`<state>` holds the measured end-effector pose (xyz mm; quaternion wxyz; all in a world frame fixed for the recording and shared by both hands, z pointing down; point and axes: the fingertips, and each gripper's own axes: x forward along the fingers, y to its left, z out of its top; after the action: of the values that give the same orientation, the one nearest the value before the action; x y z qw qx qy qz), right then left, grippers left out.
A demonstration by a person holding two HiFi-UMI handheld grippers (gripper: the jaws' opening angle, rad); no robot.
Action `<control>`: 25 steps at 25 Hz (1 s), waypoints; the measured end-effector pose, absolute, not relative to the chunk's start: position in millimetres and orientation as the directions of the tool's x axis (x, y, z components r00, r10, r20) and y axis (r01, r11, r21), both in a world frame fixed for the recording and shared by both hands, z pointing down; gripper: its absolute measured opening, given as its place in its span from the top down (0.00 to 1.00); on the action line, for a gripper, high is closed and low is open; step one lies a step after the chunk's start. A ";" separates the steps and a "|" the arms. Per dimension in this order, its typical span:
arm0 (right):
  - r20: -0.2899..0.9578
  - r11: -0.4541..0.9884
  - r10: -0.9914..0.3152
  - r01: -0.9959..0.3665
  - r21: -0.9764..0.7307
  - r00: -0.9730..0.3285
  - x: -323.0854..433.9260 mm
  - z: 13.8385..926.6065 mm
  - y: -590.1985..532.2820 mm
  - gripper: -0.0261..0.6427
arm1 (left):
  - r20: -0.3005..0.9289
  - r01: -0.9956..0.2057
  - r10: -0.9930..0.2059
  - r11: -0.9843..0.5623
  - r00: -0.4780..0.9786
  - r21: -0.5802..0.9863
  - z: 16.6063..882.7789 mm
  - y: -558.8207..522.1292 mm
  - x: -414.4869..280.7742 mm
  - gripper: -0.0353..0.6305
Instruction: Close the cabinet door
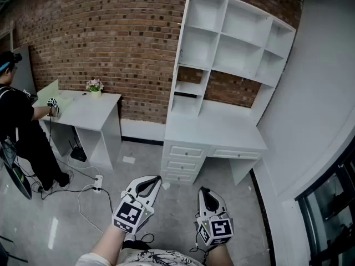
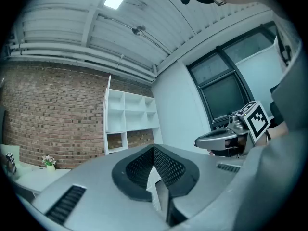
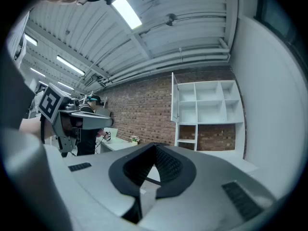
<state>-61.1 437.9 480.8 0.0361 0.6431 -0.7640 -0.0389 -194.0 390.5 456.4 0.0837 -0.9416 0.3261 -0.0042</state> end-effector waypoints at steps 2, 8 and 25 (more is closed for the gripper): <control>0.000 0.169 -0.985 -0.980 0.102 -0.170 -57.7 480.4 436.8 0.96 | -0.048 -0.611 -0.612 -0.776 0.790 -0.158 456.3 389.9 -190.3 0.93; 0.020 0.182 -0.983 -0.980 0.083 -0.181 -50.6 493.0 435.8 0.96 | -0.032 -0.607 -0.609 -0.781 0.792 -0.148 466.6 390.9 -181.7 0.93; 0.034 0.147 -0.989 -0.989 -0.020 -0.147 -34.3 515.8 421.8 0.95 | -0.019 -0.573 -0.575 -0.812 0.818 -0.106 489.1 385.0 -173.2 0.93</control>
<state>-34.3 421.8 515.8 0.0062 0.6530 -0.7571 0.0188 -173.2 385.0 489.1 0.0536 -0.9519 0.3015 -0.0071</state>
